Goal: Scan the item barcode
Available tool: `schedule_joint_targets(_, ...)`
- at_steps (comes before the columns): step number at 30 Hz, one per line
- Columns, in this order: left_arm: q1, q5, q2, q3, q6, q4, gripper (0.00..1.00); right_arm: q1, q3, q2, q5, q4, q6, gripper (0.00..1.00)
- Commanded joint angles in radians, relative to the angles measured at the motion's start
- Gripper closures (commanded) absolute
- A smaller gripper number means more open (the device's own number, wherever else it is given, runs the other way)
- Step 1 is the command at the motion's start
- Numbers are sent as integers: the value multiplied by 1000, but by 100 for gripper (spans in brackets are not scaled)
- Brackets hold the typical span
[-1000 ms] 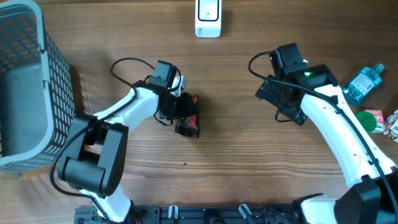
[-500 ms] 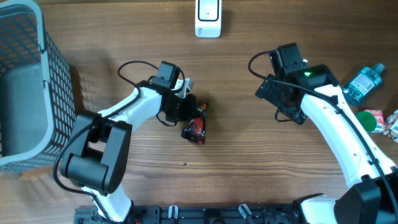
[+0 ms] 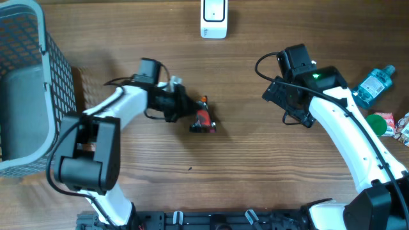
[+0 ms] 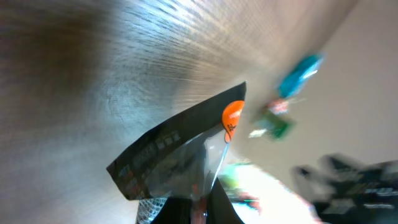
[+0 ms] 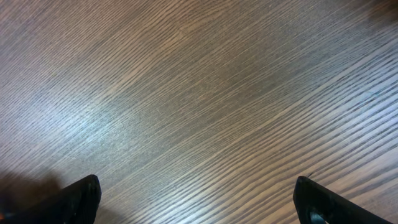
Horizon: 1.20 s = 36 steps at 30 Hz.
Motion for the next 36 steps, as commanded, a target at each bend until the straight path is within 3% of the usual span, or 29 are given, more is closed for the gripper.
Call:
schedule_joint_targets(1, 100, 226, 12, -6, -417, 2, 96, -2, 0, 10, -7, 5, -9, 0)
schedule_joint_targets(6, 146, 288, 12, -6, -711, -14, 96, -2, 0, 10, -18, 5, -8, 0)
schedule_joint_targets(10, 142, 402, 12, -6, -954, -119, 96, -2, 0, 10, -26, 6, -9, 0)
schedule_joint_targets(14, 142, 537, 12, -6, -1100, -172, 96, -2, 0, 10, -26, 9, 8, 0)
schedule_joint_targets(24, 144, 616, 12, -6, -1346, -168, 96, -2, 0, 10, -28, 16, 9, 0)
schedule_joint_targets(36, 144, 642, 12, -6, -1357, -168, 96, -2, 0, 10, -28, 40, 9, 0)
